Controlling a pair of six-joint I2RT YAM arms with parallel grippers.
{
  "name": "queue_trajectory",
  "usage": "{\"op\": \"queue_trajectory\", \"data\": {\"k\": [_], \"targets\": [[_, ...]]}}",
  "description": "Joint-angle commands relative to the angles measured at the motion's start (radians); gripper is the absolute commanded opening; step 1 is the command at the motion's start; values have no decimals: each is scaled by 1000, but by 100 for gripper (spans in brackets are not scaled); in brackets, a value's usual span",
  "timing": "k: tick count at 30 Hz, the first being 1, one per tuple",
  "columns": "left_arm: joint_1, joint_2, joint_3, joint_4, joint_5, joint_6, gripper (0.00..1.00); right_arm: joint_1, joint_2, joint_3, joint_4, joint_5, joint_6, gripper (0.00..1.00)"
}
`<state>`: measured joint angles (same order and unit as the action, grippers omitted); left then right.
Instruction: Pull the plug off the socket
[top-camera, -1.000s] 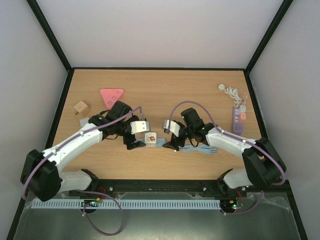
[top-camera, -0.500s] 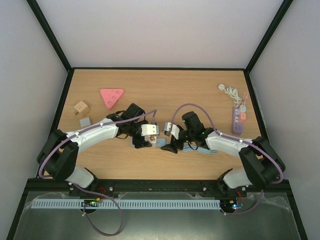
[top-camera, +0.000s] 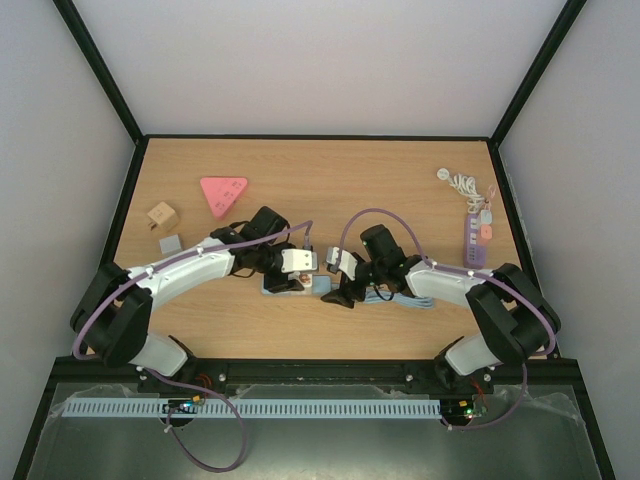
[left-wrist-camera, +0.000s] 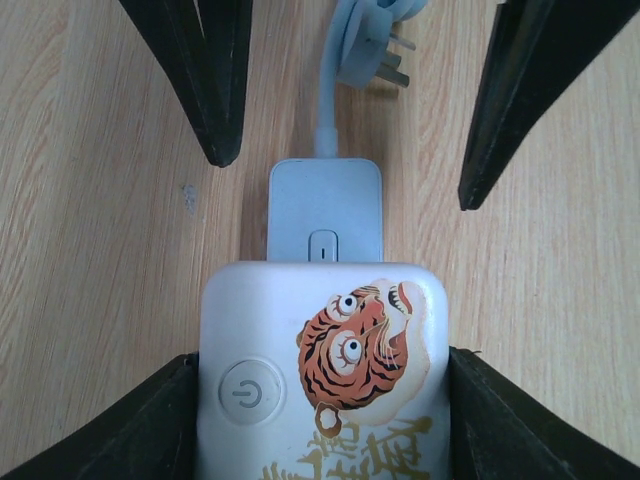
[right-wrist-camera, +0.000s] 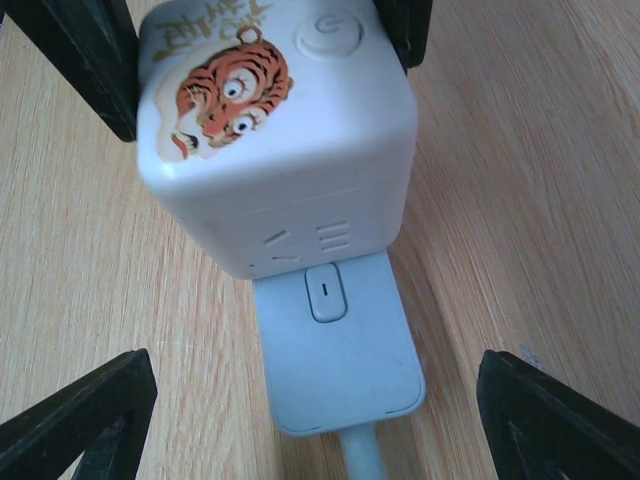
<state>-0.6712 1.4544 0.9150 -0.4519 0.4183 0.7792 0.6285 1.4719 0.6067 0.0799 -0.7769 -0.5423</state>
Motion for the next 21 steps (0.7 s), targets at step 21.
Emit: {"op": "queue_trajectory", "data": {"k": [21], "targets": [[-5, -42, -70, 21, 40, 126, 39, 13, 132, 57, 95, -90, 80, 52]]}}
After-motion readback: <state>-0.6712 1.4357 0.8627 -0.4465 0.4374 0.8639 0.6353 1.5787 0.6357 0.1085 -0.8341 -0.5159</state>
